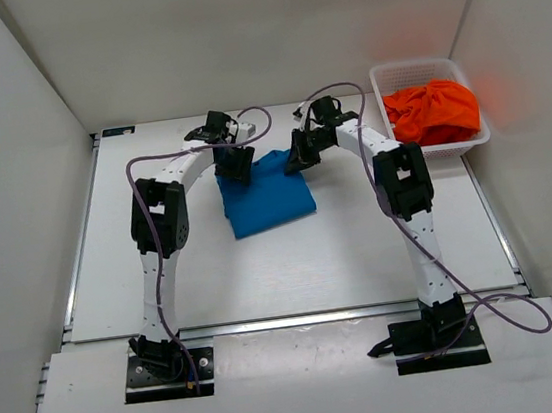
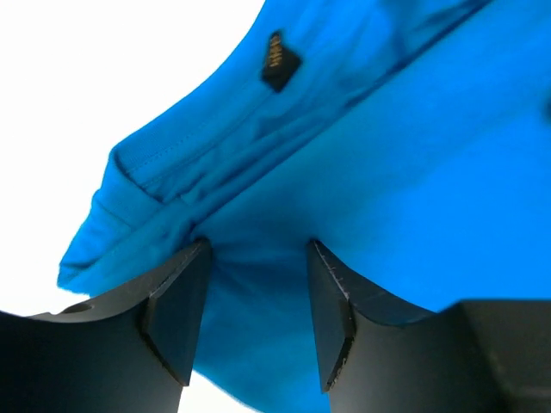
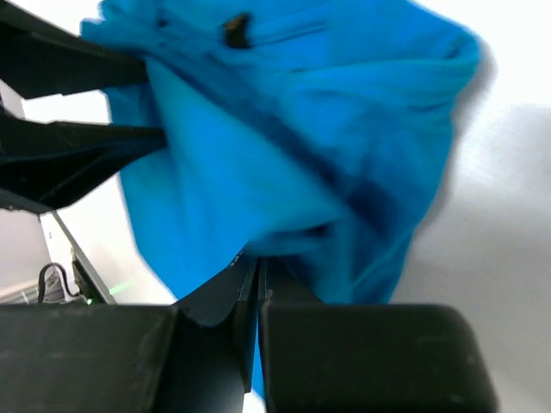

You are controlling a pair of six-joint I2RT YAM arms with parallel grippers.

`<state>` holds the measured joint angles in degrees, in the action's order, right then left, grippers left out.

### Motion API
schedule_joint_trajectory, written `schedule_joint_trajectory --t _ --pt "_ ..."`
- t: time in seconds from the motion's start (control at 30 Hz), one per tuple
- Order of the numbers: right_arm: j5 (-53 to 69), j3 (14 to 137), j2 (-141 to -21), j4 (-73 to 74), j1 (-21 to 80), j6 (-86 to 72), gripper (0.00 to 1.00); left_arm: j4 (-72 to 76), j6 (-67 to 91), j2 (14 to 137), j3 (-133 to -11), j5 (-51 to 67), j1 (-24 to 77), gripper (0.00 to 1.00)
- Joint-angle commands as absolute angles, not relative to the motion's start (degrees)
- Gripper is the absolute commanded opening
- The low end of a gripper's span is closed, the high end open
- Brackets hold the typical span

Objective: Fold and stack the t-shirts
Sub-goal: Smooth out wrinkles on the folded tshirt

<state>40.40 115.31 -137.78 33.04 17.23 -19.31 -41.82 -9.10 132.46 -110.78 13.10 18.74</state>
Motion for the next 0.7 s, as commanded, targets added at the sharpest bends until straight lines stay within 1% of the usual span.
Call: schedule_joint_trajectory --t 0.0,0.1,0.17,0.27,0.37,0.43,0.53,0.57,0.6,0.63,0.67 --pt "39.8 121.4 -141.1 31.8 17.2 -20.0 0.00 -42.2 -6.9 133.8 -113.1 10.2 17.5 0.60" --pt "38.1 128.5 -145.1 30.9 16.6 -23.4 0.00 -41.8 -7.0 134.6 -114.5 10.3 17.3 0.64" --pt "37.2 132.5 -149.0 28.9 16.4 -25.5 0.00 -41.9 -6.5 134.2 -115.0 10.4 17.3 0.68" --pt "34.5 142.4 -154.5 29.3 16.4 -28.9 0.00 -41.7 -6.2 133.3 -114.9 11.3 17.2 0.70" --pt "34.2 155.5 -161.0 30.4 16.5 -33.2 0.00 -41.0 -6.2 131.4 -113.6 12.6 17.1 0.75" --pt "33.8 161.0 -164.3 30.9 16.4 -35.5 0.00 -40.6 -5.6 130.3 -113.6 11.8 17.0 0.77" --pt "33.0 160.2 -163.2 31.1 16.4 -36.1 0.00 -40.8 -4.4 127.8 -114.5 8.7 15.7 0.81" --pt "32.8 161.4 -163.0 31.5 16.3 -35.7 0.00 -40.8 -4.2 126.9 -114.3 8.4 15.8 0.84" --pt "31.7 161.5 -161.6 32.5 16.9 -34.0 0.00 -41.0 -3.5 125.2 -113.8 7.9 15.1 0.99" --pt "30.6 161.7 -159.6 33.2 16.4 -32.7 0.00 -41.0 -2.5 123.2 -113.7 8.1 14.3 0.99" --pt "29.4 161.4 -158.6 34.9 16.3 -31.0 0.03 -41.6 -1.9 121.7 -113.4 8.5 13.2 0.99"
